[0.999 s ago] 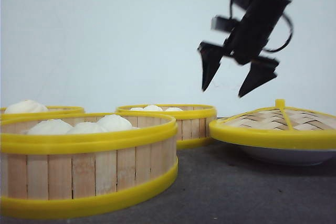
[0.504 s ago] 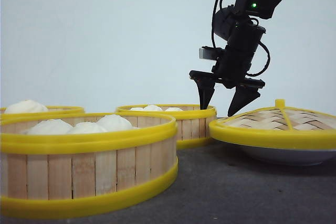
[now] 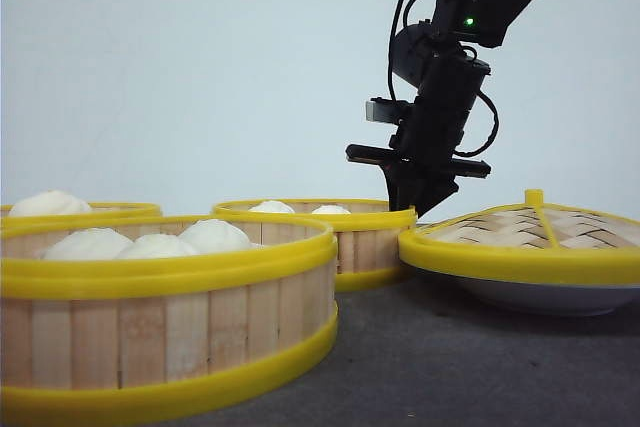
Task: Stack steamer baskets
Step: 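Reach the right gripper down and grasp the rim of the farther bun basket, then lift the basket with the right gripper and lower it onto the nearer basket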
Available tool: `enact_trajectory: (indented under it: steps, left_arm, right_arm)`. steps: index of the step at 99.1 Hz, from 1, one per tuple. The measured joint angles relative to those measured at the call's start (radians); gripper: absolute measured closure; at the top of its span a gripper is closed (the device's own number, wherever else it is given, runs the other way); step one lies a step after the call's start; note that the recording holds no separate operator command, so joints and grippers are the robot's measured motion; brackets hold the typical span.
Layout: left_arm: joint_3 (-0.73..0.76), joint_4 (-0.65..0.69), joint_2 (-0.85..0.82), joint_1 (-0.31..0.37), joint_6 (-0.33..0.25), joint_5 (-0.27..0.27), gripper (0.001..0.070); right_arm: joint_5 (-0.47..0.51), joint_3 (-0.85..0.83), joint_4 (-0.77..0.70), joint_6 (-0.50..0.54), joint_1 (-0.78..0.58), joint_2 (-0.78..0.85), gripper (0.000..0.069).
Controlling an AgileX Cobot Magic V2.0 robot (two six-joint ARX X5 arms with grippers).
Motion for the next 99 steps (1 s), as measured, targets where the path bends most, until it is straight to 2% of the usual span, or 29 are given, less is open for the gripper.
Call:
enact_trajectory:
  steps: [31,54,72,99]
  left_arm:
    - [0.000,0.000,0.000,0.000,0.000,0.000,0.0239]
    - [0.000,0.000,0.000,0.000,0.000,0.000,0.0239]
    - [0.000,0.000,0.000,0.000,0.000,0.000,0.0239]
    - [0.000,-0.002,0.000,0.000,0.000,0.000,0.0239]
  right_arm:
    - [0.003,0.056,-0.027,0.082,0.003,0.019,0.0663]
    - [0.008,0.264,-0.214,0.128,0.003,0.021,0.0663]
    - [0.008,0.409,-0.426,0.136,0.013,0.021,0.0663]
    - [0.008,0.475,-0.610,0.126,0.047,-0.002,0.0663]
